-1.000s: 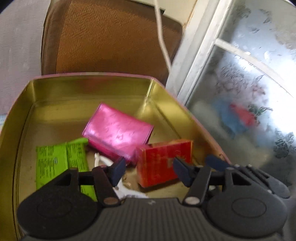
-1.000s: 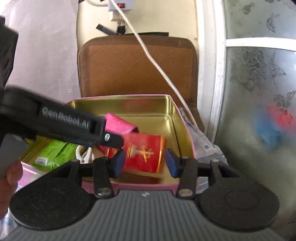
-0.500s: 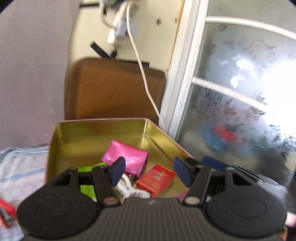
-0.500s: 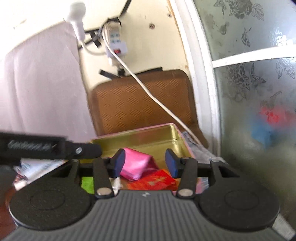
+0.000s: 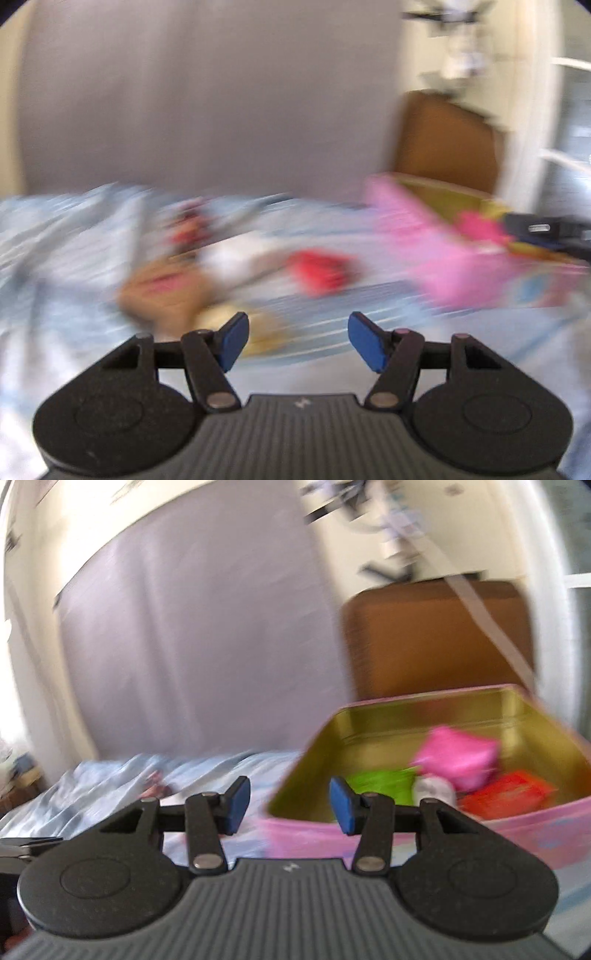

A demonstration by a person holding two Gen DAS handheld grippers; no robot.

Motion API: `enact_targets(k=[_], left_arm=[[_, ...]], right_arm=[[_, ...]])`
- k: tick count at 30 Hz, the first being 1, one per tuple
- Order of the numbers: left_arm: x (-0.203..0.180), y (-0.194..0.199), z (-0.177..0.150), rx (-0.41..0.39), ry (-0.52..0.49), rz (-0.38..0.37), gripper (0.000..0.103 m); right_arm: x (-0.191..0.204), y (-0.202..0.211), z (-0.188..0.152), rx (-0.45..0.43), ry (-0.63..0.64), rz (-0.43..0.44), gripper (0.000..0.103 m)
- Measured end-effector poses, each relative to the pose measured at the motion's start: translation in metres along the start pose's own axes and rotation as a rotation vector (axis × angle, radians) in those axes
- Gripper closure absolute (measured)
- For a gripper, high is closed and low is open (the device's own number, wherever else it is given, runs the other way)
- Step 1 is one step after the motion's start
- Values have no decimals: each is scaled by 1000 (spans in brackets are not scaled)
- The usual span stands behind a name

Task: Organize rigid objects
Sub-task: 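Grasp the red-and-black figurine with the right gripper and lift it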

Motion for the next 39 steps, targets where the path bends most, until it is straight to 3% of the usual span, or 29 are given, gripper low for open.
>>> enact_targets(k=[1, 2, 3, 7, 9, 12, 15, 21, 23, 24, 26, 27, 31, 36, 39], left_arm=[[16, -3, -3, 20, 23, 37, 42], [30, -5, -5, 34, 45, 53, 30], [43, -5, -6, 33, 67, 69, 26], [69, -2, -2, -12, 29, 229, 30], [83, -3, -3, -47, 49, 268, 30], [111, -5, -6, -45, 211, 205, 30], [123, 6, -12, -93, 276, 189, 30], [110, 14, -12, -145, 212, 198, 30], [108, 14, -11, -153, 192, 200, 30], [107, 14, -11, -156, 188, 200, 30], [109, 13, -11, -157, 192, 196, 30], [110, 12, -11, -157, 197, 195, 30], [112, 14, -11, -159, 219, 188, 30], [112, 13, -11, -165, 211, 188, 30], [112, 14, -12, -165, 216, 185, 29]], right_arm=[[11, -8, -4, 27, 15, 22, 53], [24, -16, -8, 53, 37, 42, 53], [34, -22, -11, 76, 59, 59, 53], [78, -63, -23, 199, 143, 135, 53], [97, -84, -25, 241, 186, 148, 53], [121, -119, -23, 279, 203, 178, 53], [139, -158, -20, 309, 176, 196, 53], [156, -231, -31, 397, 132, 157, 51], [156, -253, -36, 451, 80, 170, 39], [158, -257, -37, 446, 73, 173, 39], [165, -265, -40, 473, 80, 186, 53], [167, -267, -39, 487, 62, 194, 53], [181, -256, -41, 447, 139, 169, 54], [174, -210, -18, 281, 157, 161, 54], [163, -171, -7, 229, 157, 169, 54]])
Point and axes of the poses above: each gripper's, at about its wrist camera, not at the fingertips, and y roughly against the way its jaws point, x to its left, z to its top, the point moved 2 cm from there along -y, roughly the way its jaws point, and after that the axes turned 7 degrees about -y, right-handed, at the moved point
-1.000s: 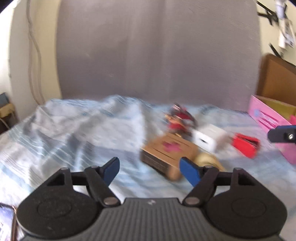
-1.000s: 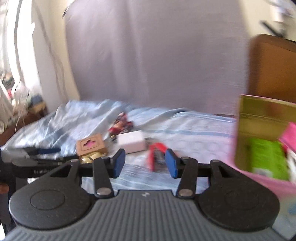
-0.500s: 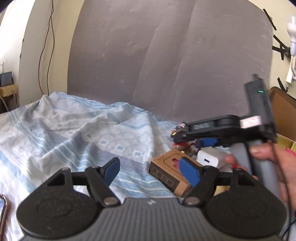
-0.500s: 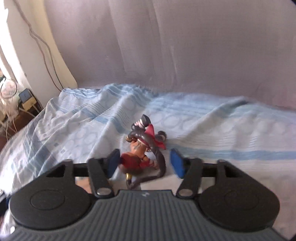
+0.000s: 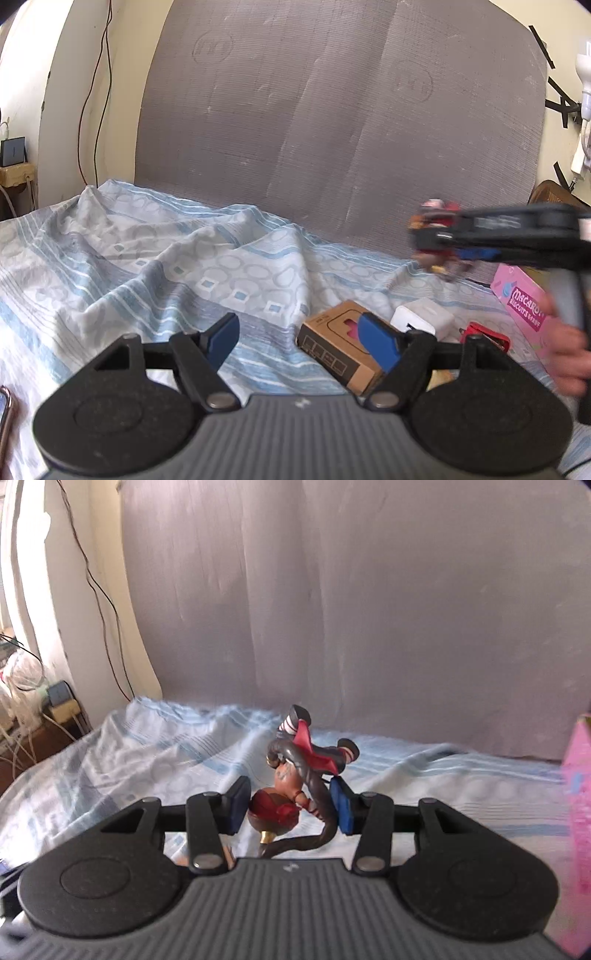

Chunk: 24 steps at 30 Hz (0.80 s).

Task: Organize rigid objects
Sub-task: 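Grasp the red-and-black figurine with the right gripper and lift it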

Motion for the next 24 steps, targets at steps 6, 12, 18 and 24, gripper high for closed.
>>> enact_targets(k=[6, 12, 18, 24], left_arm=[[-6, 4, -1, -11, -29, -13, 28], [-23, 18, -4, 4, -63, -73, 28], [-59, 48, -8, 52, -63, -248, 28], [-96, 53, -10, 209, 0, -518, 28]], right_arm=[[-10, 69, -38, 45, 13, 20, 54], [-28, 125, -97, 148, -40, 46, 54], [-37, 160, -136, 166, -48, 43, 52], [-35, 181, -149, 89, -32, 25, 44]])
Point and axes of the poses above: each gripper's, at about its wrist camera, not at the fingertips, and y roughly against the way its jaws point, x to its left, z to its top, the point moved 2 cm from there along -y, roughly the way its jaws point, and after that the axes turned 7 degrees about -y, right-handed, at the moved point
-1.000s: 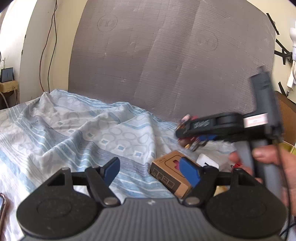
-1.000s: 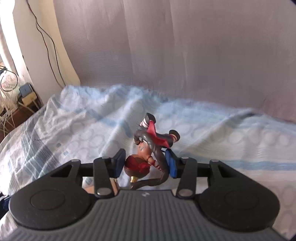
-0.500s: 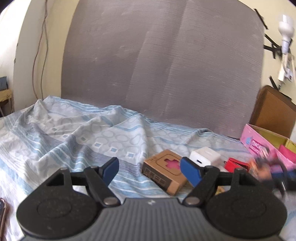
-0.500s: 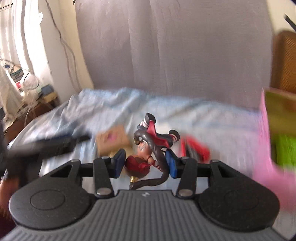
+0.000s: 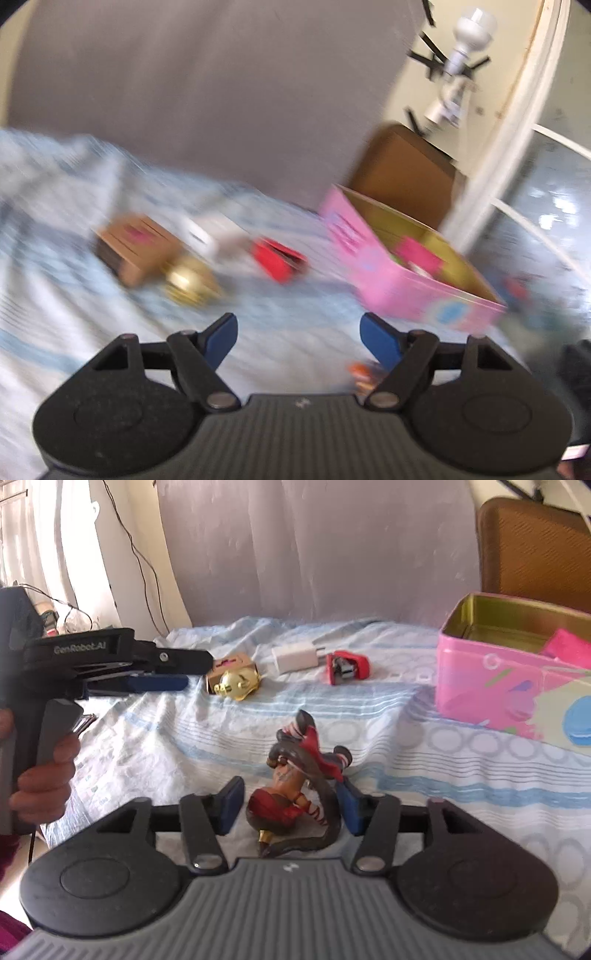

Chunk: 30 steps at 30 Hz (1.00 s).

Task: Organize rigid objects
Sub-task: 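Grasp the red-and-black figurine with the right gripper and lift it, then hold the figurine in the right gripper while the left gripper grasps it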

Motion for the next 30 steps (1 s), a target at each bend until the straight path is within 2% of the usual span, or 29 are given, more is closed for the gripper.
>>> enact_targets(k=[3, 5, 7, 10, 11, 13, 14, 16, 19, 25, 30], left_arm=[[-15, -13, -3, 71, 33, -101, 23], [-25, -22, -5, 98, 37, -143, 20], [-33, -34, -8, 134, 24, -155, 19], [-47, -53, -18, 193, 1, -154, 19], [-50, -58, -21, 209, -4, -153, 22], [-55, -71, -29, 252, -8, -152, 40], [-59, -71, -31, 233, -26, -135, 43], [-65, -72, -28, 236, -59, -113, 49], [-71, -73, -11, 215, -55, -135, 49], [-95, -82, 41, 121, -117, -187, 49], [-125, -115, 79, 88, -174, -232, 49]], right_arm=[[-3, 6, -6, -13, 15, -1, 43], [-5, 10, -9, -13, 22, 4, 43], [-7, 11, -12, -15, 28, 5, 39], [-11, 8, -15, -4, 24, 0, 38], [-12, 7, -16, 3, 21, 4, 38], [-12, 4, -18, 11, 24, 11, 39], [-10, 3, -18, 10, 32, 14, 49], [-8, 2, -17, 6, 43, 28, 55], [-3, 7, -12, -49, 81, 29, 61], [-10, 21, 24, -202, 122, -41, 61], [-34, 23, 55, -285, 133, -127, 61]])
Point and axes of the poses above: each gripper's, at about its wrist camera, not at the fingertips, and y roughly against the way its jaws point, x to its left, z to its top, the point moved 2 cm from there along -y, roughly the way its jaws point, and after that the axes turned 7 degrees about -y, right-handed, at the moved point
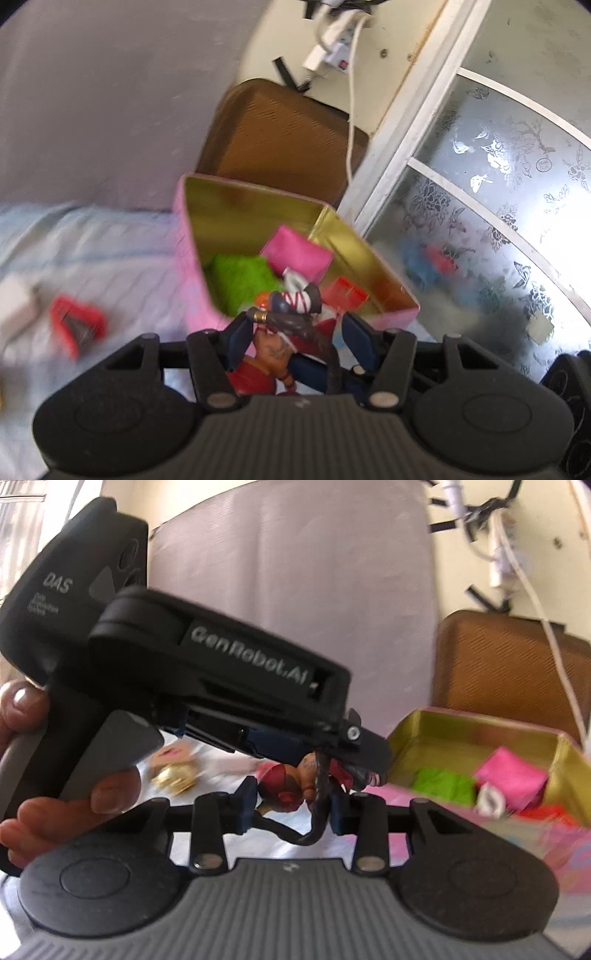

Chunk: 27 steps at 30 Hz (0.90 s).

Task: Organize rigid objects
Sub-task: 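Hold the figurine in the right gripper while the left gripper grasps it, then lower the figurine into the pink tin and open the left gripper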

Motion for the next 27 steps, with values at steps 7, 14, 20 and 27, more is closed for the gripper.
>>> enact_targets(k=[7, 14, 20, 27], left_arm=[[-6, -63, 36, 23, -47, 7, 50], [13, -110, 44, 74, -30, 65, 49], [32, -125, 38, 94, -5, 119, 37], [14, -112, 43, 48, -80, 195, 25]], right_arm=[[-58, -25, 21, -14, -77, -60, 61], [-95, -59, 25, 40, -173, -72, 61], [-113, -83, 16, 101, -244, -95, 59], [-114, -84, 13, 130, -261, -92, 35]])
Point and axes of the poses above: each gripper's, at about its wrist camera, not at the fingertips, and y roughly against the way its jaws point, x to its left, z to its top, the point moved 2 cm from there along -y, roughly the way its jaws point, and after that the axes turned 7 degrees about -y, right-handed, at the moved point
